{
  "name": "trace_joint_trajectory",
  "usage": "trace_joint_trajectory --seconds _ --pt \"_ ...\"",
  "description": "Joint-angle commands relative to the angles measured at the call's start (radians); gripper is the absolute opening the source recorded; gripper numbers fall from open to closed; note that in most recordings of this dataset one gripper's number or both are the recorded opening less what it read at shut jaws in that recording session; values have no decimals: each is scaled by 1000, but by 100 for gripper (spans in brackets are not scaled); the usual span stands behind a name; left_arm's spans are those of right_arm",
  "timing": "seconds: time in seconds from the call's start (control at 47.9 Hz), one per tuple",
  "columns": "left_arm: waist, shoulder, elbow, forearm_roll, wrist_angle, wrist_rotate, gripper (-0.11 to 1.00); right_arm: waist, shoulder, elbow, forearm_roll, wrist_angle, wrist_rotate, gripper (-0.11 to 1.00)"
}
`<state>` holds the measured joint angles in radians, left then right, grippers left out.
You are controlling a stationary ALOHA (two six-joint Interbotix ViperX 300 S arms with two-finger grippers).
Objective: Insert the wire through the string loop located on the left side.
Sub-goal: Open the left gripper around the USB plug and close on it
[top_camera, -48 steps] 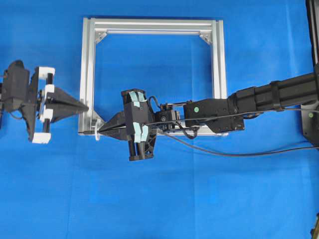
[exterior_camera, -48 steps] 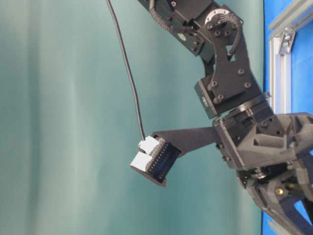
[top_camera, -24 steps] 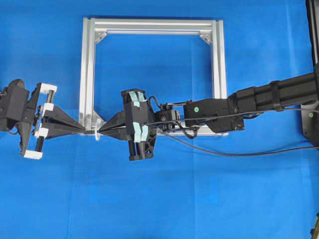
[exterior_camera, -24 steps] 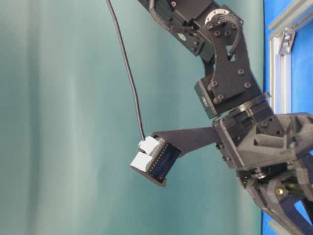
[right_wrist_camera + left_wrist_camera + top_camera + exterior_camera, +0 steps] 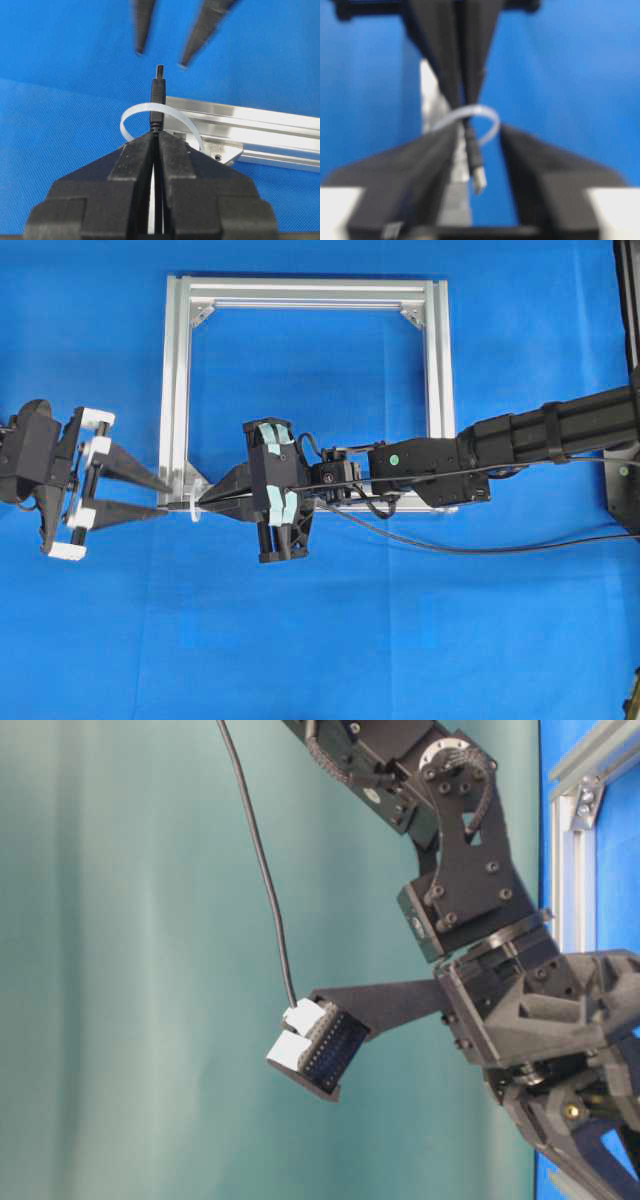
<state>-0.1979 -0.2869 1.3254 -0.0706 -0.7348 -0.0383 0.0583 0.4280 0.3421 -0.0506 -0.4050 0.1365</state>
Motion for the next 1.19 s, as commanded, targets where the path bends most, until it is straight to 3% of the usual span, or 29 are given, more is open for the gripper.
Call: trace_joint_trajectory --seconds 0.0,0.104,0.209,0.439,0.731,1.17 --pt "-5 -6 -14 3 2 -2 43 -2 -20 -20 0 -9 0 2" --pt "-3 -6 -14 3 8 -2 75 0 -20 -20 0 -9 0 2" --pt "-3 -6 -17 3 15 -3 91 0 -20 -20 0 -9 -2 2" --pt "-3 21 -32 3 40 -3 87 0 -20 -20 -2 -9 -2 2" --pt "-5 167 -67 3 38 -3 86 -2 -20 -20 0 -11 0 2" --pt "-5 158 -67 5 37 -2 86 -2 -20 -18 -2 -11 0 2"
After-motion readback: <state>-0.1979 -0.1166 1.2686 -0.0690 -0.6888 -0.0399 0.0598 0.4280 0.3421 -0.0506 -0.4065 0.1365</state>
